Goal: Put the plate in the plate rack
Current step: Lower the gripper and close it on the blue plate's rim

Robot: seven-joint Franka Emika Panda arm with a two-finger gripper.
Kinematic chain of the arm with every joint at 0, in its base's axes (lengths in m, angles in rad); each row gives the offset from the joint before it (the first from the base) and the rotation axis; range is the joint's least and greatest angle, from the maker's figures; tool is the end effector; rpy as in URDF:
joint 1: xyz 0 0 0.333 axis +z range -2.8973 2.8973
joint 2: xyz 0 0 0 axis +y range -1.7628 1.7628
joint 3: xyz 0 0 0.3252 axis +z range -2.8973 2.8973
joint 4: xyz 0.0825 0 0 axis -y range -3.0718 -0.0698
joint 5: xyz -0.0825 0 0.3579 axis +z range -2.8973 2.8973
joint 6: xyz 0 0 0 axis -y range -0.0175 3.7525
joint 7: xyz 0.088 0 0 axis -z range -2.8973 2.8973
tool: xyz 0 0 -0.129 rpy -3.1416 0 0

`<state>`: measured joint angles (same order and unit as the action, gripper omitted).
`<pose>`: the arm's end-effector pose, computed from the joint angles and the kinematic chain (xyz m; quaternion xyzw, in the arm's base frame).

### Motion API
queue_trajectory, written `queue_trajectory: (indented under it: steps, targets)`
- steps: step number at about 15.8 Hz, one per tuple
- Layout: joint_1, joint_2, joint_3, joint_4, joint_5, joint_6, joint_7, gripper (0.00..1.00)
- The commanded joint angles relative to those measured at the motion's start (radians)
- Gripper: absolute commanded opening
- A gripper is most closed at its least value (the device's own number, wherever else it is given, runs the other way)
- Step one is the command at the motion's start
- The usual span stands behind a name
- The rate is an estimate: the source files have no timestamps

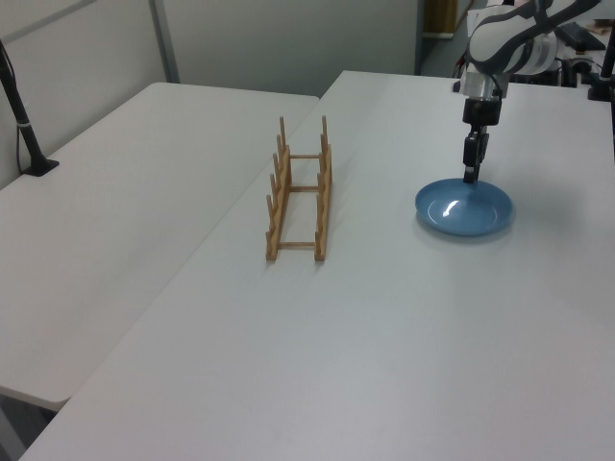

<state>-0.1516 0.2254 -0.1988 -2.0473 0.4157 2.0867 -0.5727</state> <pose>0.5231 -0.1591 0.3260 -0.9852 0.0080 0.0117 0.1708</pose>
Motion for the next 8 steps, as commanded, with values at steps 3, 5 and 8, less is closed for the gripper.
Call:
queue_trajectory:
  steps: [3,5,8]
  targets:
    - [0.012,-0.017,-0.007,-0.002,0.018,0.015,0.017,0.00]
    - [0.012,-0.017,-0.007,-0.004,0.018,0.016,0.013,0.00]
    - [0.017,-0.017,-0.005,-0.005,0.017,0.019,0.011,0.00]
